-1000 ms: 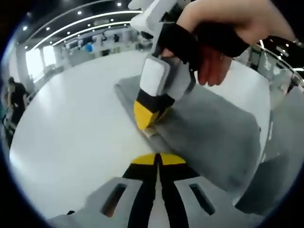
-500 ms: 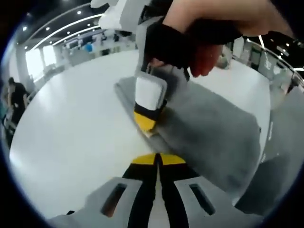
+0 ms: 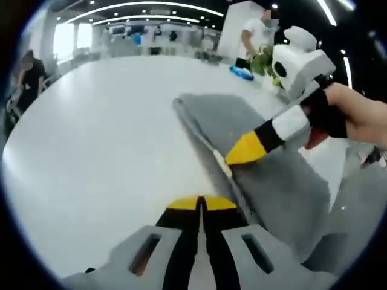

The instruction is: Open the folded towel by lifting each exposed corner and separating the folded layers until the towel lies flat within the target outline without major curled edges

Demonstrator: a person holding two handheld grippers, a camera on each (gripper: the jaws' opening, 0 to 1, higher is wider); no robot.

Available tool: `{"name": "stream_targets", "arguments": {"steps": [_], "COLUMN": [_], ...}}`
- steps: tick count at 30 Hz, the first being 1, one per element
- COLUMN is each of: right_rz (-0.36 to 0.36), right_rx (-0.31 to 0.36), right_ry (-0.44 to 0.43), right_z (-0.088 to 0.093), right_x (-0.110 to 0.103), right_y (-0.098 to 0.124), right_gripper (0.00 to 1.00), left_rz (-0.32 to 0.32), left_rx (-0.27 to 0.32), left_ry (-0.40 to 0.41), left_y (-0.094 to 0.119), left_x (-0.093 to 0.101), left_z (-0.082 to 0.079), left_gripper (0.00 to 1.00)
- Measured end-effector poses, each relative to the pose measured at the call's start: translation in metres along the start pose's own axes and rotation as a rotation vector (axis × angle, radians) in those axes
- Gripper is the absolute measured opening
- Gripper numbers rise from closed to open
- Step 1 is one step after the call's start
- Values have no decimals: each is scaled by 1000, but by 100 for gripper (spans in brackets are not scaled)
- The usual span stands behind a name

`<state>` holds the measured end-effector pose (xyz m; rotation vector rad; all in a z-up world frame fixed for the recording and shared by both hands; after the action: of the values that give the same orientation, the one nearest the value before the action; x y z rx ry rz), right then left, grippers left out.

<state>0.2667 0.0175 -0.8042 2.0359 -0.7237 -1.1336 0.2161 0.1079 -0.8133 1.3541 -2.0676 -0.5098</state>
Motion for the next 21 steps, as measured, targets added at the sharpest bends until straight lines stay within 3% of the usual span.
{"name": "stream_targets", "arguments": {"steps": [7,9,14,16,21], "right_rz": [-38,-68,-87,-97,-151], "right_rx": [34,52,63,69,88], "right_ry": [-56,-89,-110,-121,-178], "right_z": [1,2,5,5,8], "right_x": [3,4,9,11,12], "right_y": [4,5,6,5,4], "right_gripper": [0,0,0,0,0], "left_rz": [32,47,84,102,177], "left_rx": [24,3,1,-5,-32], "left_ry": [44,62,188,198,247], "left_y": [-19,-26,-34,-34,-33], "left_x": [3,5,7,6,12], "left_z": [-11,-11,-16,-17,-19], "left_gripper": [1,1,2,2,12]}}
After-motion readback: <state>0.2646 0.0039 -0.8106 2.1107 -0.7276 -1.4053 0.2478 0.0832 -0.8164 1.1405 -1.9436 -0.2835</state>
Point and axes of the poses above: the point that each gripper's makers call its tool centre point, and the gripper's own axes: y roughly backward along the fingers, x roughly to its right, z roughly out of its underside, the point moved 4 cm from there along y, roughly backward along the fingers, and after that the axes turned 5 degrees about z, right-handed, at the moved point
